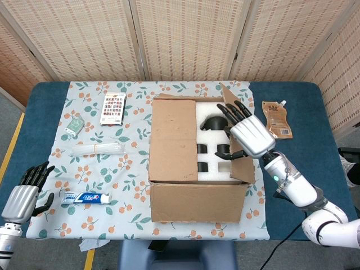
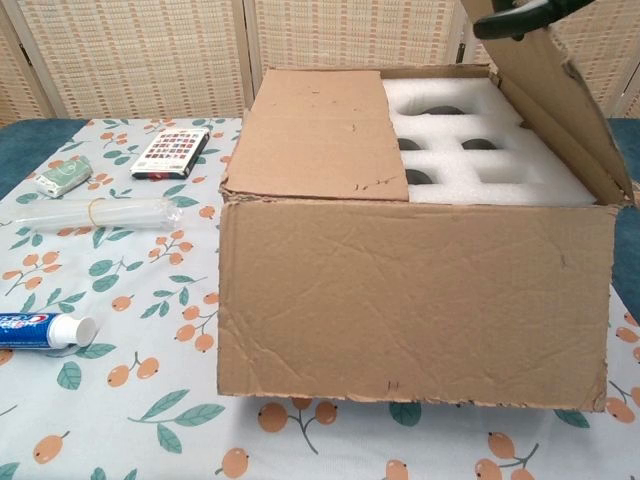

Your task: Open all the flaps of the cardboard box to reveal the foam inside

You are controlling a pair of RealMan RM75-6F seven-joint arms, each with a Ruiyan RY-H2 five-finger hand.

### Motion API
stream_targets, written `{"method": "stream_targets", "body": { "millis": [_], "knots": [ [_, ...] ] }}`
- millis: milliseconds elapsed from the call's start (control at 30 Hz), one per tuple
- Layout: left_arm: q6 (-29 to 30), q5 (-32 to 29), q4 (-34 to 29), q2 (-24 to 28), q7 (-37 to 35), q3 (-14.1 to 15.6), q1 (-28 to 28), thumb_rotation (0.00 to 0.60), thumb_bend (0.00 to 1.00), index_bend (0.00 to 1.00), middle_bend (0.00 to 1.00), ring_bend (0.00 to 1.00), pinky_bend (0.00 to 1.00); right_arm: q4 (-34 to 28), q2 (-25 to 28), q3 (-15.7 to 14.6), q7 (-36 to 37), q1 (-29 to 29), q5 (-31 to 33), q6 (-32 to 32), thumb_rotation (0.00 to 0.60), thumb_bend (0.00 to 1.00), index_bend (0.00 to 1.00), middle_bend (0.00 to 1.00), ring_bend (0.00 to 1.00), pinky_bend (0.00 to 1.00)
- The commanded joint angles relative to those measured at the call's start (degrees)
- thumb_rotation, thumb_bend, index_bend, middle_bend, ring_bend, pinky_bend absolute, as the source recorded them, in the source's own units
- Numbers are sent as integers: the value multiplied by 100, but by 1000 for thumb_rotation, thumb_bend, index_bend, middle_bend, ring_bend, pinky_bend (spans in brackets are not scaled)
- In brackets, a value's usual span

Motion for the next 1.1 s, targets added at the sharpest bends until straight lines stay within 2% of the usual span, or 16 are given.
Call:
{"method": "stream_targets", "body": {
  "millis": [33, 400, 733, 867, 933, 967, 1000, 1100],
  "knots": [
    [-17, -24, -17, -22, 67, -6, -7, 600, 555, 0, 0, 0, 0, -194, 246, -31, 130, -254, -192, 276, 137, 268, 600, 0, 0, 0],
    [-162, -57, -37, -113, 296, 17, -70, 600, 555, 0, 0, 0, 0, -550, 888, -197, 690, -1199, -765, 1169, 137, 267, 600, 0, 0, 0],
    [-259, -105, 2, -188, 442, 10, -126, 600, 555, 0, 0, 0, 0, -223, 998, -397, 1328, -1963, -1105, 1764, 137, 264, 597, 0, 0, 0],
    [-228, -93, 45, -214, 420, -5, -134, 600, 555, 0, 0, 0, 0, 23, 900, -520, 1530, -2264, -1234, 1967, 134, 261, 458, 0, 0, 0],
    [-133, -43, 72, -233, 355, -39, -137, 600, 555, 15, 0, 0, 0, 221, 732, -603, 1661, -2461, -1318, 2139, 213, 261, 387, 0, 0, 0],
    [-43, 26, 88, -246, 303, -61, -143, 600, 555, 54, 0, 0, 0, 374, 599, -650, 1703, -2588, -1361, 2266, 281, 261, 352, 0, 0, 0],
    [13, 87, 88, -243, 269, -74, -157, 600, 554, 95, 0, 0, 0, 493, 477, -677, 1720, -2688, -1377, 2379, 322, 260, 337, 0, 0, 0],
    [124, 399, -70, -84, 193, -89, -286, 600, 556, 161, 0, 0, 0, 898, 45, -777, 1716, -3020, -1424, 2726, 356, 261, 323, 0, 0, 0]
  ]
}}
